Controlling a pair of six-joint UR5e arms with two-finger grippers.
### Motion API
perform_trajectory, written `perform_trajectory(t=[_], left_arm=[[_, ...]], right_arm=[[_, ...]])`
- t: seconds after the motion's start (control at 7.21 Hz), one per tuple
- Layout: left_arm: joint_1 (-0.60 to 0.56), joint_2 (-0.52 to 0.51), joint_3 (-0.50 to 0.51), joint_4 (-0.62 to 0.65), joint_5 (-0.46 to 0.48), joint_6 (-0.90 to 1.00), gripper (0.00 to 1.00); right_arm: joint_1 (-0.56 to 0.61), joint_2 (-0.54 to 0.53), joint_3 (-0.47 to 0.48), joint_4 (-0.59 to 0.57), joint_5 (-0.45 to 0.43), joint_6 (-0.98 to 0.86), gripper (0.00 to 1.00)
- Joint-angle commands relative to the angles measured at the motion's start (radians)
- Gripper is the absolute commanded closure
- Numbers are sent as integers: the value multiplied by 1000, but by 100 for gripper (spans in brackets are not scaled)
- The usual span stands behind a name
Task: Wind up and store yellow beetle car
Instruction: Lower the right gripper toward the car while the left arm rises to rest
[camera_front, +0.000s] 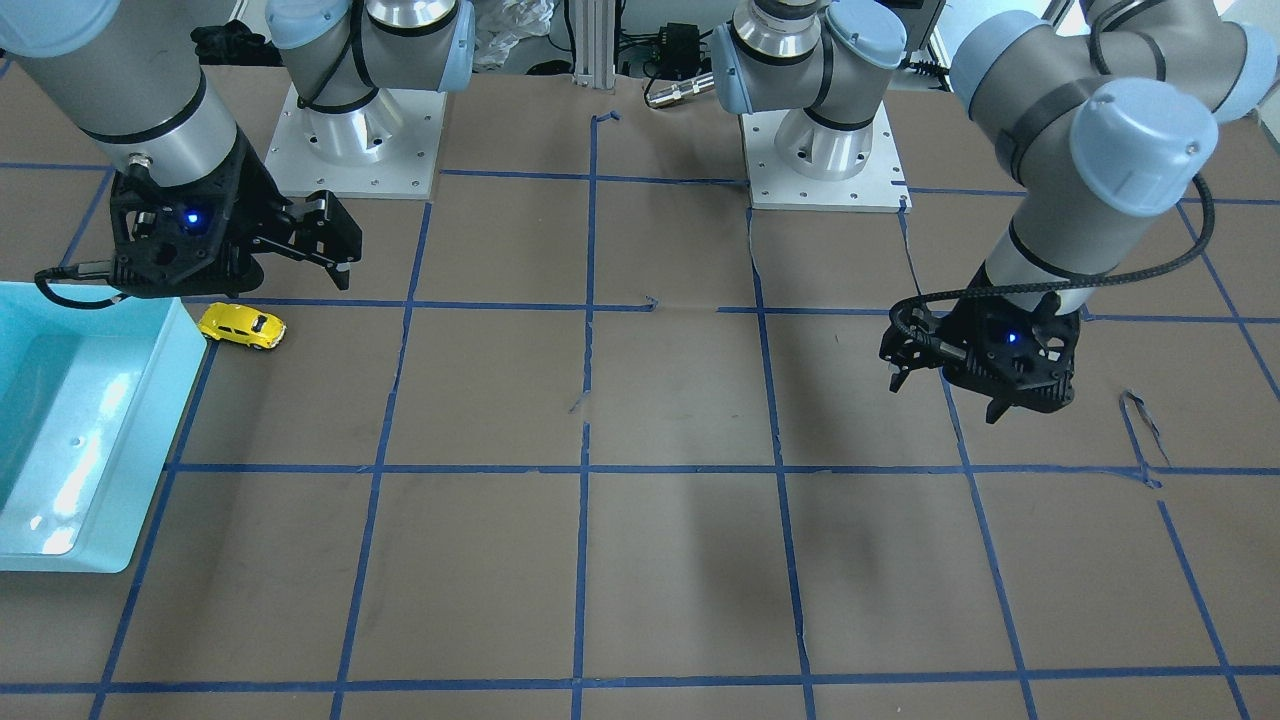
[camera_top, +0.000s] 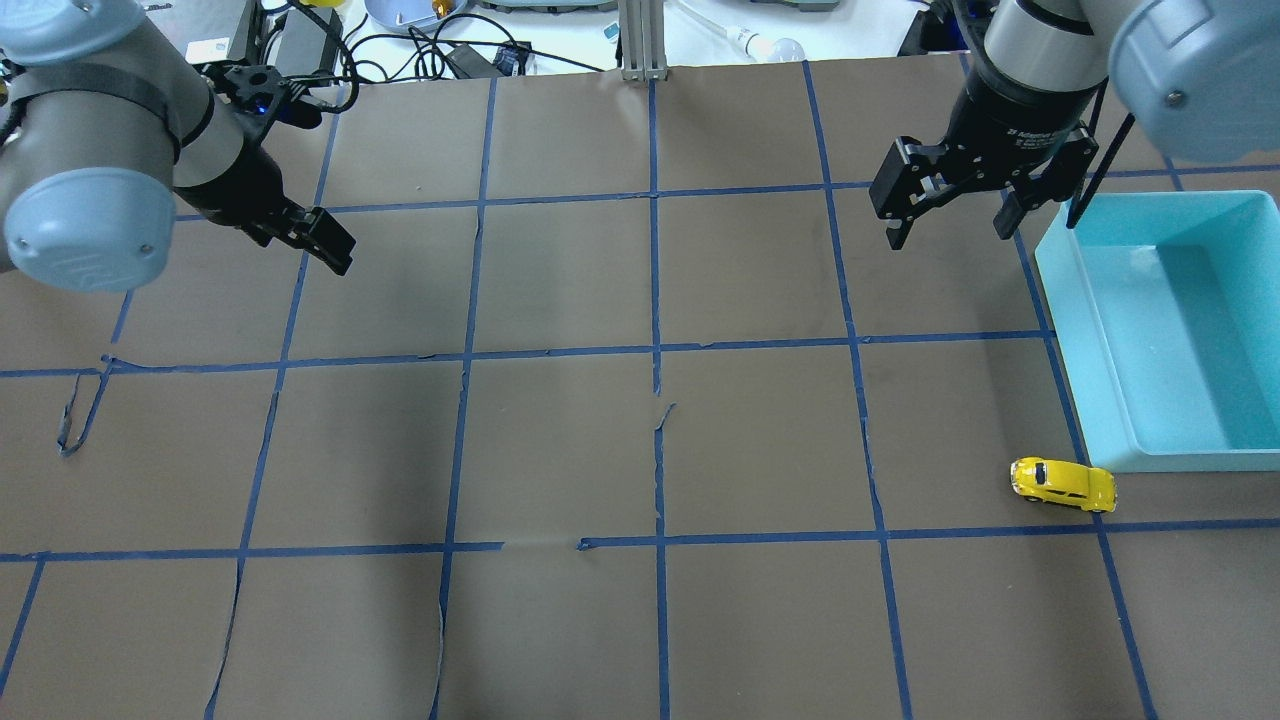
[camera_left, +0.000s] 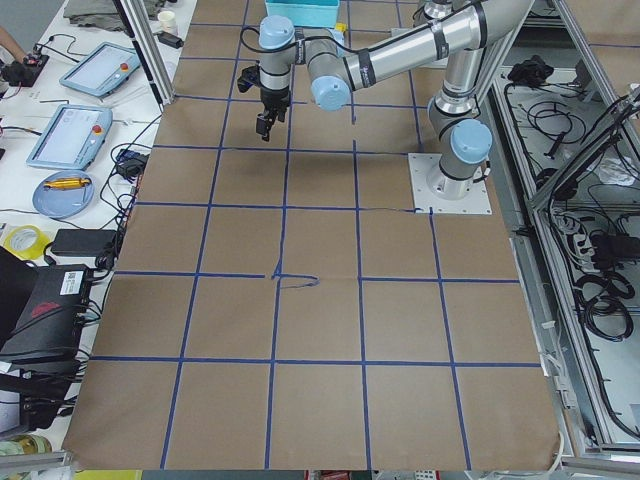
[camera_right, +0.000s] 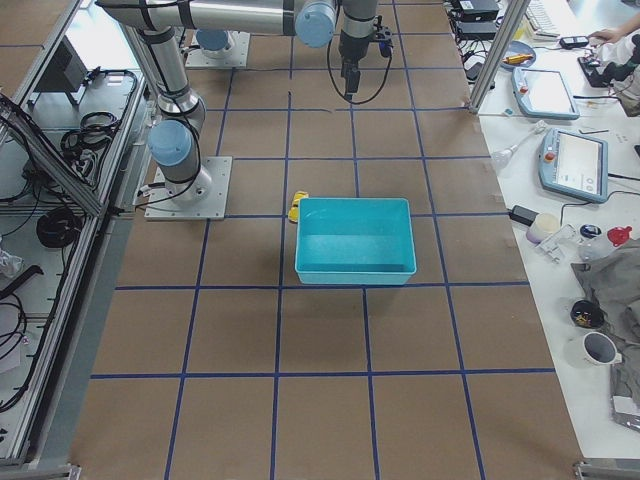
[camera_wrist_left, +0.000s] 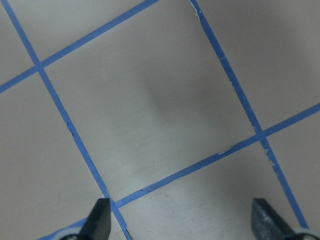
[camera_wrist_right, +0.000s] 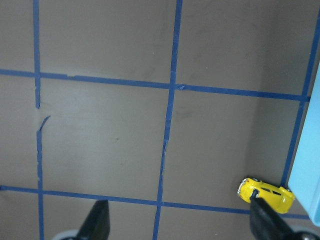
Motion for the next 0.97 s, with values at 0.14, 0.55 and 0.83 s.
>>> perform_trajectory(t=[0.14, 0.55, 0.83], left_arm=[[-47, 89, 159, -353, -16, -171, 0], [-148, 78, 176, -367, -4, -343, 0], [-168, 77, 169, -365, -6, -382, 0]], right_arm=[[-6, 0, 103, -2, -31, -530, 0], [-14, 0, 259, -48, -360, -689, 0], [-14, -3, 396, -225, -390, -746, 0]])
